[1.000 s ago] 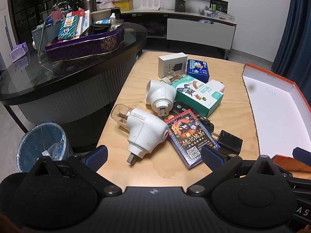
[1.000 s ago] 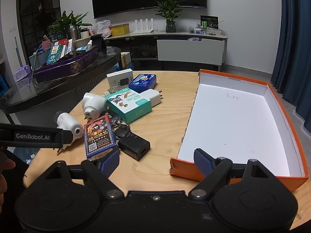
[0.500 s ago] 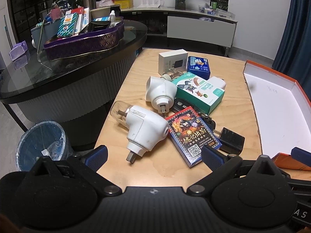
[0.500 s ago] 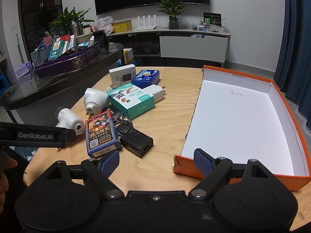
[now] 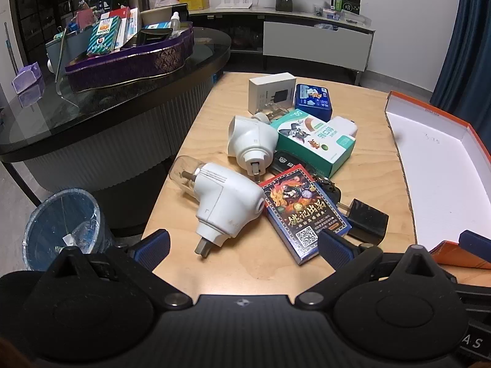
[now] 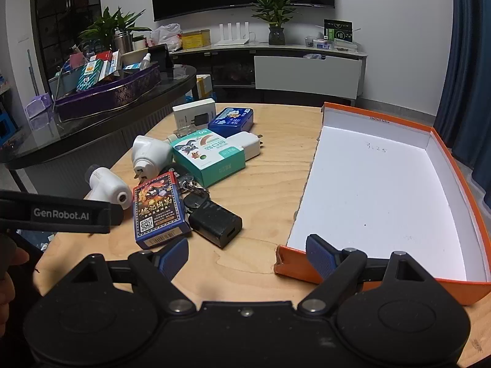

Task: Organize rigid objects

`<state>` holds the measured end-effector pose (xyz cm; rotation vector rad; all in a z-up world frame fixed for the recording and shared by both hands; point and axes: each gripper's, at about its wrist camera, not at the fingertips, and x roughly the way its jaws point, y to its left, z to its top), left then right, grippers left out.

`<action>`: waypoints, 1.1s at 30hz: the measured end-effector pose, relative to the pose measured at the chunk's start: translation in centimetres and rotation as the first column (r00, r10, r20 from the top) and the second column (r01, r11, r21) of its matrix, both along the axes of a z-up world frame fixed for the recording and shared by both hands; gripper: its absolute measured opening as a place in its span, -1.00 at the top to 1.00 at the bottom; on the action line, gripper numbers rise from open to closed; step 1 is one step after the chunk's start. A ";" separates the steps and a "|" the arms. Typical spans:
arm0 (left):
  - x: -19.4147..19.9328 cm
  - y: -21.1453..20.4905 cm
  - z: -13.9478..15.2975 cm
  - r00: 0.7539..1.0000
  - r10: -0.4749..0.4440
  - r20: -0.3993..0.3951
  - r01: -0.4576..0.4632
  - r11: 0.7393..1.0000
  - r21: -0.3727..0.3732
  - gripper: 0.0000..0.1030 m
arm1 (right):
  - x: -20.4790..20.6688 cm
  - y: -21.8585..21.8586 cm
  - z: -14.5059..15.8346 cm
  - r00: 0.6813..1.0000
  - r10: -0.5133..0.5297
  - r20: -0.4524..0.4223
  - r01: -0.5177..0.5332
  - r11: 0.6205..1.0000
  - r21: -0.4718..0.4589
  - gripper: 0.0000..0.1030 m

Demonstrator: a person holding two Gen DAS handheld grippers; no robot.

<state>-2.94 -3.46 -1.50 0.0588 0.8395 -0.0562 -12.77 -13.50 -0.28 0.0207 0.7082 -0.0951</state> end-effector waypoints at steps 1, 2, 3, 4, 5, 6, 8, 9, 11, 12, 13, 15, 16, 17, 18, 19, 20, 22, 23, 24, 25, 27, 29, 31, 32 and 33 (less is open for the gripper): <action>0.0 0.0 0.0 1.000 -0.001 0.000 0.001 1.000 0.001 -1.00 | 0.0 -0.1 -0.1 1.000 0.002 0.001 -0.002 1.000 -0.003 -0.91; 0.1 -0.1 0.0 1.000 -0.001 0.000 0.001 1.000 0.001 -1.00 | 0.1 0.0 -0.1 1.000 0.003 0.001 -0.003 1.000 -0.005 -0.91; 0.1 -0.1 0.0 1.000 -0.002 -0.001 0.002 1.000 0.001 -1.00 | 0.0 -0.1 -0.2 1.000 0.005 0.002 -0.005 1.000 -0.006 -0.91; 0.2 -0.1 -0.1 1.000 -0.002 -0.002 0.002 1.000 0.001 -1.00 | 0.0 -0.1 -0.2 1.000 0.007 0.003 -0.007 1.000 -0.007 -0.91; 0.2 -0.1 -0.1 1.000 -0.002 -0.003 0.002 1.000 0.000 -1.00 | 0.0 -0.1 -0.2 1.000 0.010 0.004 -0.010 1.000 -0.008 -0.91; 0.2 -0.1 -0.1 1.000 -0.003 -0.004 0.003 1.000 0.000 -1.00 | 0.0 -0.1 -0.3 1.000 0.013 0.004 -0.013 1.000 -0.009 -0.91; 0.3 -0.2 -0.2 1.000 -0.002 -0.007 0.002 1.000 -0.002 -1.00 | 0.0 -0.1 -0.4 1.000 0.021 0.006 -0.021 1.000 -0.015 -0.91; 0.4 -0.1 -0.2 1.000 0.000 -0.006 0.000 1.000 -0.003 -1.00 | 0.0 0.0 -0.4 1.000 0.027 0.006 -0.027 0.999 -0.018 -0.91; 0.6 -0.1 -0.3 1.000 0.001 -0.008 -0.001 1.000 -0.008 -1.00 | 0.1 0.1 -0.5 0.999 0.039 0.005 -0.039 0.999 -0.027 -0.91; 0.7 -0.2 -0.3 1.000 0.001 -0.010 -0.002 1.000 -0.011 -1.00 | 0.1 0.0 -0.6 0.999 0.045 0.004 -0.045 0.999 -0.031 -0.91; 0.8 -0.2 -0.4 1.000 0.003 -0.011 -0.004 1.000 -0.013 -1.00 | 0.0 -0.1 -0.7 0.999 0.052 0.004 -0.052 0.998 -0.034 -0.91; 1.2 -0.4 -0.5 1.000 0.004 -0.016 -0.005 1.000 -0.019 -1.00 | 0.1 -0.1 -0.7 0.998 0.064 0.005 -0.064 0.997 -0.040 -0.91; 1.5 -0.6 -0.5 1.000 0.005 -0.020 -0.005 1.000 -0.025 -1.00 | 0.1 -0.1 -0.8 0.998 0.069 0.006 -0.069 0.997 -0.041 -0.91; 1.8 -0.8 -0.6 1.000 0.007 -0.025 -0.008 0.999 -0.033 -1.00 | 0.2 -0.2 -0.9 0.997 0.075 0.007 -0.074 0.996 -0.044 -0.91; 2.1 -1.0 -0.7 1.000 0.010 -0.028 -0.011 0.999 -0.042 -1.00 | 0.2 -0.3 -1.0 0.997 0.080 0.006 -0.080 0.996 -0.046 -0.91; 2.5 -1.1 -0.8 0.999 0.013 -0.031 -0.015 0.999 -0.051 -1.00 | 0.3 -0.4 -1.0 0.996 0.085 0.005 -0.085 0.995 -0.048 -0.91; 2.9 -1.4 -0.9 0.999 0.019 -0.037 -0.022 0.998 -0.060 -1.00 | 0.3 -0.3 -1.1 0.996 0.091 0.004 -0.091 0.995 -0.049 -0.91; 3.7 -1.9 -1.2 0.998 0.039 -0.042 -0.042 0.997 -0.062 -1.00 | 0.3 -0.3 -1.2 0.994 0.108 0.004 -0.108 0.993 -0.046 -0.91; 3.9 -2.3 -1.2 0.998 0.059 -0.026 -0.061 0.997 -0.045 -1.00 | 0.3 -0.3 -1.3 0.993 0.114 0.005 -0.113 0.992 -0.047 -0.91; 4.2 -2.5 -1.2 0.997 0.073 -0.015 -0.073 0.997 -0.034 -1.00 | 0.3 -0.3 -1.4 0.993 0.118 0.004 -0.118 0.992 -0.049 -0.91; 4.6 -2.8 -1.2 0.997 0.081 -0.010 -0.081 0.996 -0.026 -1.00 | 0.4 -0.3 -1.4 0.993 0.119 0.002 -0.119 0.992 -0.050 -0.91; 5.1 -3.0 -1.2 0.996 0.091 -0.007 -0.091 0.996 -0.012 -1.00 | 0.4 -0.3 -1.6 0.992 0.124 -0.001 -0.124 0.991 -0.051 -0.91; 5.4 -3.2 -1.0 0.996 0.085 -0.008 -0.085 0.996 -0.012 -1.00 | 0.5 -0.4 -1.7 0.992 0.124 -0.001 -0.124 0.991 -0.052 -0.91; 5.5 -3.7 -1.0 0.996 0.091 -0.007 -0.091 0.996 0.010 -1.00 | 0.6 -0.5 -1.9 0.993 0.118 -0.004 -0.119 0.992 -0.042 -0.91; 5.6 -4.1 -1.2 0.996 0.090 -0.005 -0.089 0.995 0.038 -1.00 | 0.8 -0.7 -2.0 0.993 0.115 -0.006 -0.115 0.993 -0.037 -0.91; 5.6 -4.5 -1.4 0.997 0.080 -0.003 -0.080 0.994 0.071 -1.00 | 0.8 -0.6 -2.0 0.993 0.114 -0.006 -0.114 0.993 -0.038 -0.91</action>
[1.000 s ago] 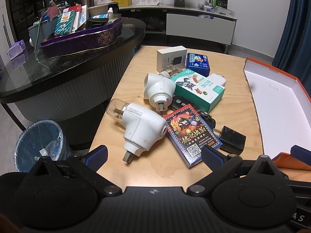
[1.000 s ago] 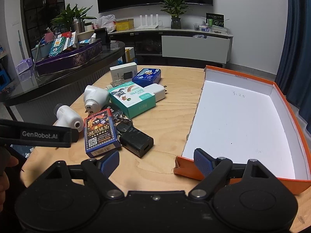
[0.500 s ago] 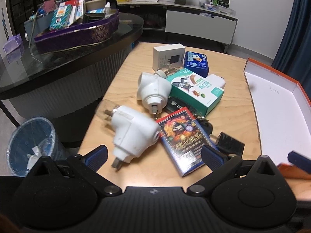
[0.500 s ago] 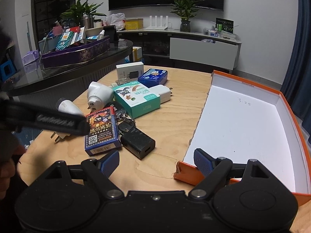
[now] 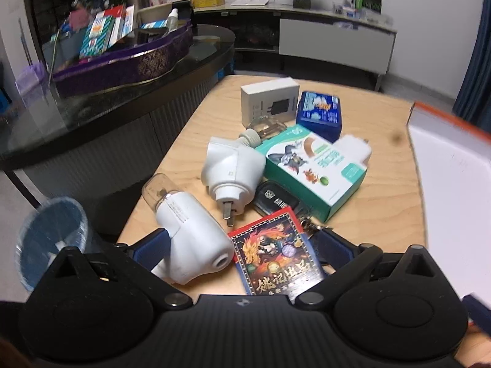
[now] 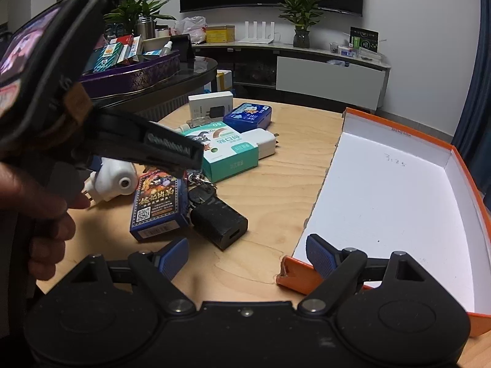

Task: Organize rigid objects
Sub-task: 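Grasp the card deck with the left tool while the right tool grasps the black charger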

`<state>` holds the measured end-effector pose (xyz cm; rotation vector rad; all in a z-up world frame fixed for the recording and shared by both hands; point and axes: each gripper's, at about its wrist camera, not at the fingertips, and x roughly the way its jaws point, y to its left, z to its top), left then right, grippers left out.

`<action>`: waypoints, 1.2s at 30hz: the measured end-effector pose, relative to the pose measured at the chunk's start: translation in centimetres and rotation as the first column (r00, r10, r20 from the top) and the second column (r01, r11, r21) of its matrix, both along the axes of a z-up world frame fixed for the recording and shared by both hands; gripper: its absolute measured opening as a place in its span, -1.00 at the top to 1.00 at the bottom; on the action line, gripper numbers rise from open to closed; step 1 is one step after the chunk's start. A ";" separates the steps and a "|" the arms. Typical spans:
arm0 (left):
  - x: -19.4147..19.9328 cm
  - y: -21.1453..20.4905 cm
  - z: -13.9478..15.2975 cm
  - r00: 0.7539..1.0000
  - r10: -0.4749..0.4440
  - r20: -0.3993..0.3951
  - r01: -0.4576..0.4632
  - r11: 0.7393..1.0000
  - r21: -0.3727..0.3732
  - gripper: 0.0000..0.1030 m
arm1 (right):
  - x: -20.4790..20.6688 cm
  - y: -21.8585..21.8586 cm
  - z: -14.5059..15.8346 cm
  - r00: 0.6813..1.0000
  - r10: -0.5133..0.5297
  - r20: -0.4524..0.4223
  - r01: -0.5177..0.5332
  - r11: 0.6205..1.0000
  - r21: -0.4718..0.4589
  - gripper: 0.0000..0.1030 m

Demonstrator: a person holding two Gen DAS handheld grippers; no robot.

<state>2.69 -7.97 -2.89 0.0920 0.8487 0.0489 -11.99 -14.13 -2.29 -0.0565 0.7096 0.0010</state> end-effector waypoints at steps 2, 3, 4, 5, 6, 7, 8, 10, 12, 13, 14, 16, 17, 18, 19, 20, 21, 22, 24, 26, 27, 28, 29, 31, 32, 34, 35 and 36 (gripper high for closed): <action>-0.3 -0.6 -0.6 1.000 -0.025 0.003 0.025 0.996 0.080 -1.00 | -0.1 0.0 0.0 1.000 0.008 0.000 -0.008 1.000 -0.003 -0.91; -0.5 -0.8 -0.9 0.999 -0.034 0.007 0.033 0.994 0.109 -1.00 | -0.1 -0.1 0.0 1.000 0.010 0.001 -0.010 1.000 0.000 -0.91; -0.8 -0.6 -1.0 0.999 -0.043 0.019 0.040 0.993 0.114 -1.00 | -0.1 -0.2 0.0 1.000 0.010 0.000 -0.010 1.000 0.005 -0.91; -1.1 -0.3 -1.1 0.999 -0.046 0.025 0.043 0.993 0.108 -1.00 | 0.0 -0.3 0.0 1.000 0.007 -0.001 -0.007 1.000 0.009 -0.91; -1.3 0.1 -1.1 0.998 -0.052 0.027 0.049 0.994 0.101 -1.00 | 0.0 -0.5 0.0 1.000 0.003 -0.002 -0.003 1.000 0.012 -0.91; -1.6 0.7 -1.1 0.998 -0.063 0.029 0.060 0.994 0.090 -1.00 | 0.0 -0.7 0.1 1.000 0.000 -0.002 0.000 1.000 0.014 -0.91; -2.0 1.2 -1.0 0.996 -0.080 0.038 0.077 0.993 0.087 -0.96 | 0.0 -0.8 0.1 1.000 -0.001 -0.001 0.001 1.000 0.016 -0.91; -3.0 2.1 -1.0 0.991 -0.118 0.060 0.112 0.989 0.097 -0.70 | 0.0 -1.0 0.1 1.000 -0.001 0.001 0.001 1.000 0.020 -0.91; -3.9 3.0 -1.1 0.986 -0.151 0.068 0.143 0.984 0.109 -0.56 | 0.1 -1.2 0.0 1.000 0.005 0.003 -0.005 1.000 0.031 -0.91; -4.3 3.6 -1.2 0.985 -0.161 0.067 0.153 0.983 0.102 -0.43 | 0.1 -1.2 0.0 1.000 0.011 0.002 -0.011 0.999 0.040 -0.91; -4.6 4.0 -1.3 0.983 -0.169 0.066 0.162 0.982 0.094 -0.38 | 0.2 -1.3 -0.2 1.000 0.013 -0.002 -0.013 0.999 0.048 -0.91; -5.2 4.5 -1.5 0.980 -0.187 0.071 0.179 0.978 0.108 -0.26 | 0.2 -1.2 -0.3 1.000 0.020 -0.004 -0.020 0.999 0.046 -0.91; -5.3 4.6 -1.5 0.979 -0.189 0.074 0.180 0.978 0.106 -0.23 | 0.2 -1.0 -0.3 1.000 0.027 -0.003 -0.027 0.999 0.035 -0.91; -5.5 4.7 -1.3 0.978 -0.190 0.086 0.182 0.979 0.089 -0.26 | 0.2 -0.9 -0.4 0.999 0.037 -0.003 -0.037 0.999 0.030 -0.91; -5.6 4.5 -1.0 0.977 -0.189 0.103 0.182 0.981 0.074 -0.36 | 0.2 -0.9 -0.4 0.999 0.043 -0.004 -0.043 0.999 0.027 -0.91; -5.6 4.3 -0.7 0.976 -0.184 0.116 0.179 0.983 0.051 -0.48 | 0.3 -0.8 -0.5 0.999 0.045 -0.004 -0.045 0.999 0.025 -0.91; -5.5 4.0 -0.4 0.976 -0.174 0.130 0.174 0.985 0.016 -0.74 | 0.3 -0.7 -0.5 0.999 0.046 -0.005 -0.046 0.999 0.028 -0.91; -5.4 3.6 -0.1 0.976 -0.163 0.146 0.168 0.986 -0.018 -0.96 | 0.4 -0.7 -0.6 0.999 0.048 -0.007 -0.047 0.998 0.032 -0.91; -5.2 2.6 0.3 0.974 -0.141 0.175 0.154 0.986 -0.060 -1.00 | 0.4 -0.7 -0.5 0.999 0.051 -0.007 -0.051 0.998 0.029 -0.91; -4.7 1.5 0.1 0.975 -0.140 0.170 0.153 0.986 -0.071 -1.00 | 0.4 -0.9 -0.4 0.999 0.050 0.000 -0.050 0.998 0.025 -0.91; -4.2 1.1 -0.3 0.980 -0.135 0.145 0.145 0.987 -0.063 -1.00 | 0.3 -1.0 -0.4 0.999 0.049 0.003 -0.049 0.999 0.023 -0.91; -3.6 0.7 -0.7 0.986 -0.124 0.111 0.131 0.990 -0.056 -1.00 | 0.3 -1.1 -0.3 0.999 0.046 0.004 -0.046 0.999 0.021 -0.91; -3.1 0.4 -1.0 0.989 -0.115 0.090 0.120 0.991 -0.060 -1.00 | 0.3 -1.3 -0.2 0.999 0.043 0.007 -0.043 0.999 0.018 -0.91; -2.5 -0.3 -1.6 0.991 -0.105 0.079 0.110 0.993 -0.051 -0.98 | 0.4 -1.5 -0.1 0.999 0.038 0.012 -0.038 0.999 0.013 -0.91; -2.2 -0.6 -1.8 0.993 -0.103 0.066 0.106 0.994 -0.038 -0.90 | 0.5 -1.6 -0.1 0.999 0.036 0.013 -0.037 0.999 0.011 -0.91; -1.5 -0.6 -2.4 0.993 -0.111 0.033 0.113 0.990 -0.085 -0.61 | 0.7 -1.9 -0.1 0.999 0.034 0.010 -0.035 0.999 0.012 -0.91; -1.1 -0.5 -2.7 0.995 -0.102 0.019 0.103 0.987 -0.125 -0.54 | 0.8 -1.9 -0.1 0.999 0.033 0.009 -0.033 0.999 0.012 -0.91; -1.0 -0.2 -2.8 0.995 -0.097 0.016 0.098 0.983 -0.156 -0.49 | 0.9 -2.0 -0.1 0.999 0.032 0.009 -0.032 0.999 0.013 -0.91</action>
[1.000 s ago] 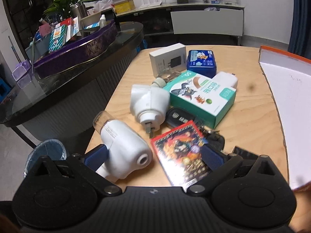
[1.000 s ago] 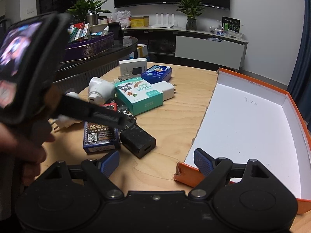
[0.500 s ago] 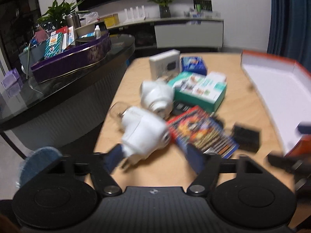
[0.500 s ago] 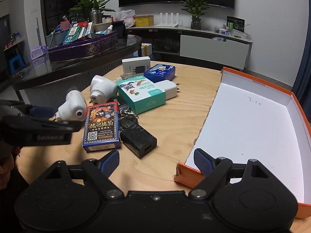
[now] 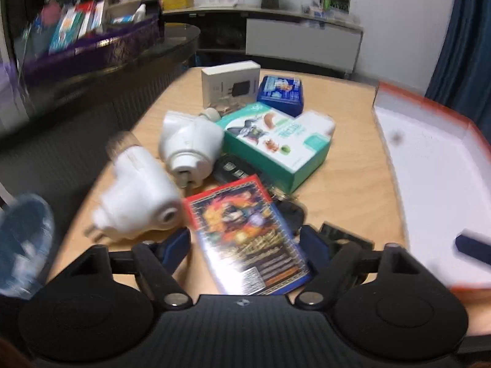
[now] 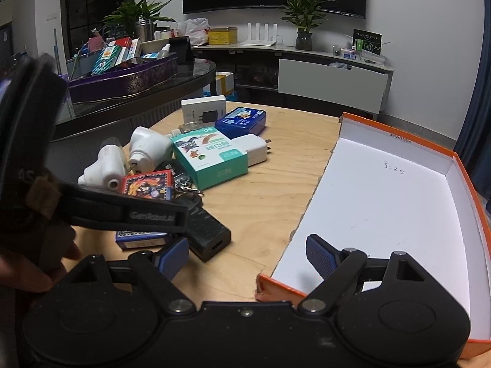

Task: Organize rigid objects
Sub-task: 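Grasp the card deck with the left tool while the right tool grasps the black charger, then carry the card deck and black charger with both tools over the orange-rimmed tray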

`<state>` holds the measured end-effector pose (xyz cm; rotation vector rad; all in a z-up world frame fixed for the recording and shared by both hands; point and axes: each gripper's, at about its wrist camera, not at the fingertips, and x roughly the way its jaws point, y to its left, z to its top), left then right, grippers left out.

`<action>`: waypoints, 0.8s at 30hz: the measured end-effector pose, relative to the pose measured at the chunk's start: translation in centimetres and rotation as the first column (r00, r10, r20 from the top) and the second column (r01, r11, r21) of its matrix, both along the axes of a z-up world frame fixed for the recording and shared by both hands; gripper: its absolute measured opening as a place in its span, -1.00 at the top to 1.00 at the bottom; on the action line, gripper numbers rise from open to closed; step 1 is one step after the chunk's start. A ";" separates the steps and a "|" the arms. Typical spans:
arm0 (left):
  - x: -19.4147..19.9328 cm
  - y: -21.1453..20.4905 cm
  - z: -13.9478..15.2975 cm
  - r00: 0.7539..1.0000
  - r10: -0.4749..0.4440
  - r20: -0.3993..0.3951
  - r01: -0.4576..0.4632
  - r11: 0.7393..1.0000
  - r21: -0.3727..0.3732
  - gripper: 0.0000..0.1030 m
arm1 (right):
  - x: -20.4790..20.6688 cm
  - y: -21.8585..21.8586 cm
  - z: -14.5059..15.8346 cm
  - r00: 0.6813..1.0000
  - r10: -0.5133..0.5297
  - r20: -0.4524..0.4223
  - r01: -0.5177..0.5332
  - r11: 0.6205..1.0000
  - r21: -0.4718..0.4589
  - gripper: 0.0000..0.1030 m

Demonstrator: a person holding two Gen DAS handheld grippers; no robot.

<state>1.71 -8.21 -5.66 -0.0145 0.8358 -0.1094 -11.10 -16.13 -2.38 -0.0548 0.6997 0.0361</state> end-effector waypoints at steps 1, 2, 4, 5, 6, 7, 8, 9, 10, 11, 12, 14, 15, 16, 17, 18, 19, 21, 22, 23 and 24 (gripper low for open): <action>0.2 0.1 -0.1 1.000 -0.002 0.000 0.002 1.000 -0.010 -0.36 | 0.0 -0.1 0.0 1.000 0.000 -0.001 0.000 1.000 0.003 -0.91; 0.2 0.2 -0.2 1.000 -0.018 0.003 0.018 1.000 -0.013 -0.35 | 0.1 -0.2 0.0 1.000 0.003 -0.004 -0.002 1.000 0.003 -0.91; -0.1 0.4 -0.2 0.999 -0.042 0.011 0.042 0.999 -0.008 -0.29 | 0.2 -0.4 -0.1 1.000 0.010 -0.013 -0.010 1.000 -0.002 -0.91; -0.3 0.6 -0.2 0.999 -0.050 0.011 0.050 0.999 -0.012 -0.28 | 0.4 -0.4 -0.1 1.000 0.019 -0.019 -0.019 1.000 -0.008 -0.91; -0.5 0.8 -0.1 0.998 -0.061 0.015 0.061 0.998 -0.023 -0.24 | 0.5 -0.4 -0.1 0.999 0.028 -0.022 -0.029 1.000 -0.013 -0.91; -0.8 1.1 0.1 0.997 -0.072 0.017 0.073 0.997 -0.032 -0.19 | 0.6 -0.5 -0.1 0.999 0.039 -0.025 -0.040 0.999 -0.019 -0.91; -1.1 1.4 0.2 0.997 -0.082 0.014 0.083 0.996 -0.037 -0.18 | 0.8 -0.5 0.1 0.998 0.057 -0.031 -0.057 0.998 -0.025 -0.91; -1.5 1.6 0.3 0.995 -0.095 0.015 0.096 0.994 -0.045 -0.17 | 0.8 -0.5 0.2 0.996 0.085 -0.037 -0.086 0.996 -0.028 -0.91; -1.9 1.9 0.5 0.994 -0.104 0.019 0.105 0.993 -0.051 -0.16 | 1.0 -0.4 0.3 0.992 0.120 -0.047 -0.122 0.992 -0.034 -0.91; -2.2 1.9 0.7 0.994 -0.110 0.025 0.112 0.993 -0.048 -0.16 | 1.3 -0.3 0.4 0.986 0.156 -0.061 -0.158 0.986 -0.044 -0.91; -2.4 1.9 0.8 0.993 -0.117 0.035 0.118 0.992 -0.041 -0.16 | 1.6 -0.2 0.4 0.980 0.185 -0.073 -0.189 0.980 -0.055 -0.91; -3.0 2.3 1.2 0.991 -0.125 0.057 0.128 0.991 -0.046 -0.16 | 2.4 -0.1 0.3 0.974 0.206 -0.099 -0.214 0.974 -0.076 -0.91; -3.1 2.5 1.5 0.990 -0.127 0.064 0.130 0.990 -0.057 -0.16 | 2.9 -0.1 0.3 0.972 0.209 -0.108 -0.217 0.973 -0.077 -0.91; -3.3 2.7 1.7 0.989 -0.129 0.071 0.134 0.989 -0.069 -0.16 | 3.3 0.0 0.2 0.971 0.210 -0.115 -0.219 0.973 -0.069 -0.91; -3.6 2.8 2.1 0.988 -0.135 0.080 0.141 0.987 -0.074 -0.16 | 3.7 0.1 0.1 0.968 0.215 -0.125 -0.223 0.973 -0.054 -0.91; -3.8 3.0 2.4 0.986 -0.142 0.092 0.149 0.986 -0.071 -0.16 | 4.0 0.3 0.0 0.965 0.225 -0.137 -0.231 0.972 -0.034 -0.91; -4.1 3.1 2.7 0.983 -0.146 0.108 0.153 0.986 -0.062 -0.16 | 4.4 0.5 -0.2 0.962 0.229 -0.146 -0.234 0.972 -0.015 -0.91; -4.5 3.4 3.3 0.980 -0.143 0.135 0.150 0.988 -0.046 -0.16 | 5.0 0.8 -0.5 0.959 0.230 -0.167 -0.229 0.973 0.029 -0.90; -4.6 3.6 3.6 0.980 -0.138 0.144 0.146 0.988 -0.048 -0.16 | 5.3 0.9 -0.7 0.961 0.216 -0.174 -0.211 0.976 0.048 -0.90; -4.7 3.9 3.8 0.980 -0.131 0.150 0.141 0.989 -0.054 -0.16 | 5.6 1.0 -0.8 0.965 0.192 -0.180 -0.182 0.981 0.066 -0.90; -4.7 4.1 4.0 0.980 -0.127 0.155 0.137 0.989 -0.058 -0.16 | 6.0 1.0 -0.9 0.968 0.170 -0.185 -0.157 0.984 0.084 -0.88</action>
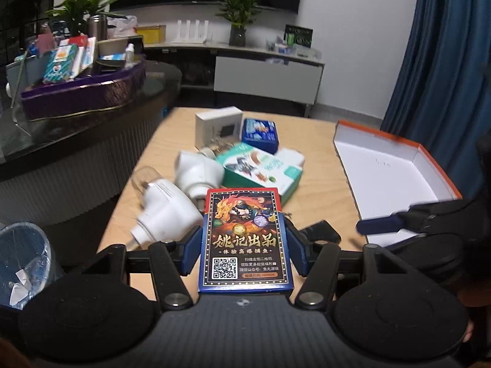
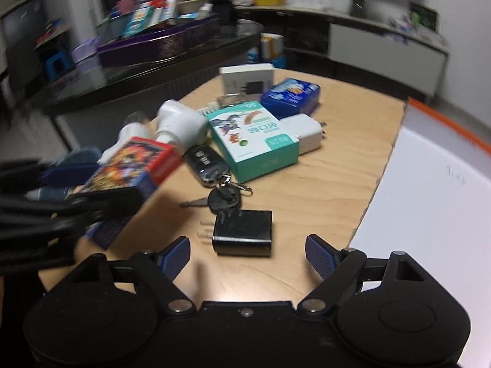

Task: Organize rigid objects
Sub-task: 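Carry the card deck and black charger with both tools over the orange-rimmed tray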

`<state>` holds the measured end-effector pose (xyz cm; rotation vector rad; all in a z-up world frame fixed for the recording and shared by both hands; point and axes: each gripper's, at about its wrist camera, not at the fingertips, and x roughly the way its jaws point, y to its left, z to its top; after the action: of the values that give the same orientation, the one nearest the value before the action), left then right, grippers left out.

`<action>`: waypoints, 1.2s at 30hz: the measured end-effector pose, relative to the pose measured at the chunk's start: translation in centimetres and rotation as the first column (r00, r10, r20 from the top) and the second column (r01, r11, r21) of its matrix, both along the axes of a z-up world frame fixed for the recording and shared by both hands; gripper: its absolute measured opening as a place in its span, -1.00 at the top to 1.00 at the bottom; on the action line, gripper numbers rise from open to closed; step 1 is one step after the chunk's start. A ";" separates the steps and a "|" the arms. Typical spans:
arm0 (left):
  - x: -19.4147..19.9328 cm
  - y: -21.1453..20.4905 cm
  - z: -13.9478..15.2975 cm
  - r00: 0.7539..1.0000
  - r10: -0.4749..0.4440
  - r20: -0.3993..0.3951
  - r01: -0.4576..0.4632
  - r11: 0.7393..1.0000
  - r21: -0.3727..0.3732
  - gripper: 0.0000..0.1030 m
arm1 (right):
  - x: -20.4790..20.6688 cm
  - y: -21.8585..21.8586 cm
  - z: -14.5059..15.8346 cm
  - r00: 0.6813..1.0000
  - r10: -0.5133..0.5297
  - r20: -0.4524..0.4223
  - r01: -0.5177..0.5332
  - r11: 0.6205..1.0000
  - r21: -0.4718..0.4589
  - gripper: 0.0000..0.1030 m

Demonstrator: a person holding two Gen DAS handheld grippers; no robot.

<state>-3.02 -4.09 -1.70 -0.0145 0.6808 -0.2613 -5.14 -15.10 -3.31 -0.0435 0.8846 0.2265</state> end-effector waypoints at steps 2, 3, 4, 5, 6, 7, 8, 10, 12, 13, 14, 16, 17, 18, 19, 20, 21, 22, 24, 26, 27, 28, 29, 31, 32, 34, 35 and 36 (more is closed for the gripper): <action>0.0 0.3 0.2 1.000 0.007 0.011 -0.007 1.000 0.001 -0.16 | 0.5 0.1 -0.2 0.999 -0.043 -0.008 0.043 0.998 0.035 -0.80; -0.1 0.4 0.3 1.000 0.008 0.017 -0.008 1.000 0.005 -0.16 | 0.8 0.1 -0.2 0.998 -0.065 -0.009 0.066 0.997 0.046 -0.73; -0.1 0.4 0.3 1.000 0.009 0.019 -0.009 1.000 0.011 -0.16 | 1.0 0.1 -0.3 0.997 -0.082 -0.009 0.082 0.995 0.055 -0.71; 0.0 0.5 0.3 1.000 0.010 0.018 -0.010 1.000 0.012 -0.16 | 1.2 0.2 -0.3 0.995 -0.094 -0.017 0.095 0.994 0.056 -0.60; 0.0 0.5 0.2 1.000 0.011 0.017 -0.011 1.000 0.009 -0.16 | 1.5 0.2 -0.5 0.994 -0.106 -0.030 0.107 0.993 0.049 -0.35; 0.1 0.5 0.2 1.000 0.012 0.014 -0.012 1.000 0.009 -0.16 | 1.6 0.2 -0.7 0.994 -0.108 -0.034 0.109 0.992 0.056 -0.27; 0.2 0.5 0.1 1.000 0.011 0.014 -0.011 1.000 0.012 -0.16 | 1.6 0.2 -0.6 0.994 -0.108 -0.036 0.110 0.992 0.066 -0.09; 0.3 0.5 0.1 1.000 0.013 0.011 -0.013 1.000 0.013 -0.16 | 1.4 0.5 -0.4 0.993 -0.118 -0.029 0.120 0.992 0.044 -0.08; 0.2 0.6 0.2 1.000 0.019 0.009 -0.019 1.000 0.012 -0.16 | 1.0 0.5 -0.1 0.993 -0.118 -0.012 0.119 0.992 0.037 -0.08; 0.3 0.6 0.2 1.000 0.022 0.007 -0.022 1.000 0.014 -0.16 | 0.8 0.3 0.2 0.992 -0.127 -0.002 0.127 0.991 0.037 -0.08; 0.4 0.5 0.3 1.000 0.023 0.004 -0.023 1.000 0.014 -0.16 | 0.7 0.2 0.5 0.990 -0.138 0.008 0.138 0.990 0.032 -0.08; 0.6 0.3 0.7 1.000 0.019 0.004 -0.019 1.000 0.014 -0.16 | 0.4 -0.2 1.5 0.986 -0.163 0.025 0.162 0.987 0.017 -0.08; 0.7 0.1 0.9 1.000 0.014 0.007 -0.014 1.000 0.016 -0.16 | 0.3 -0.5 2.0 0.984 -0.177 0.035 0.177 0.984 0.011 -0.08; 0.8 -0.2 1.1 1.000 0.009 0.009 -0.009 1.000 0.018 -0.16 | 0.1 -0.9 2.7 0.980 -0.191 0.048 0.191 0.982 0.007 -0.08; 0.9 -0.5 1.4 1.000 0.003 0.010 -0.004 1.000 0.017 -0.16 | -0.1 -1.3 3.4 0.977 -0.203 0.066 0.203 0.979 0.002 -0.08; 1.1 -0.9 1.7 1.000 -0.007 0.009 0.007 1.000 0.015 -0.16 | -0.3 -1.8 4.2 0.972 -0.217 0.085 0.219 0.976 -0.007 -0.08; 1.4 -1.3 1.9 1.000 -0.020 0.007 0.020 1.000 0.013 -0.16 | -0.4 -2.3 4.9 0.968 -0.232 0.101 0.235 0.972 -0.017 -0.08; 1.6 -1.9 2.3 0.999 -0.036 0.007 0.036 0.999 0.011 -0.16 | -0.6 -3.0 5.5 0.963 -0.246 0.113 0.250 0.968 -0.017 -0.08; 2.2 -3.3 2.9 0.997 -0.072 0.004 0.072 0.997 0.001 -0.16 | -0.8 -4.6 6.7 0.952 -0.279 0.123 0.283 0.959 -0.016 -0.08; 2.9 -5.0 3.6 0.994 -0.111 0.005 0.111 0.994 -0.005 -0.16 | -0.8 -6.0 7.6 0.940 -0.312 0.135 0.320 0.947 -0.040 -0.08; 3.2 -5.8 3.8 0.991 -0.130 0.008 0.130 0.991 -0.007 -0.16 | -0.9 -6.8 8.1 0.934 -0.328 0.141 0.337 0.940 -0.047 -0.08; 3.5 -6.6 4.2 0.989 -0.146 0.011 0.147 0.989 -0.012 -0.16 | -1.0 -7.6 8.6 0.928 -0.344 0.146 0.354 0.934 -0.050 -0.08; 3.9 -7.5 4.4 0.986 -0.164 0.011 0.164 0.986 -0.020 -0.16 | -1.0 -8.4 9.1 0.921 -0.359 0.152 0.371 0.927 -0.054 -0.08; 4.8 -9.0 4.8 0.981 -0.195 0.007 0.195 0.980 -0.036 -0.16 | -1.2 -10.0 10.0 0.906 -0.389 0.170 0.404 0.913 -0.065 -0.08; 5.2 -9.8 5.0 0.977 -0.212 0.006 0.212 0.977 -0.036 -0.16 | -1.3 -10.7 10.4 0.898 -0.403 0.176 0.420 0.905 -0.066 -0.08; 6.0 -11.3 5.3 0.971 -0.239 0.007 0.239 0.971 -0.026 -0.16 | -1.4 -12.0 11.0 0.884 -0.428 0.187 0.448 0.891 -0.075 -0.08; 6.3 -11.9 5.5 0.968 -0.250 0.010 0.250 0.968 -0.023 -0.16 | -1.4 -12.6 11.2 0.878 -0.439 0.191 0.459 0.885 -0.075 -0.08; 6.6 -12.5 5.6 0.966 -0.259 0.014 0.259 0.966 -0.018 -0.16 | -1.5 -13.1 11.4 0.871 -0.451 0.194 0.471 0.879 -0.072 -0.08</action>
<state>3.55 -16.59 3.90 0.0580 0.6685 -0.5193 -6.61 -28.17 8.11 0.0402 0.7099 -0.2775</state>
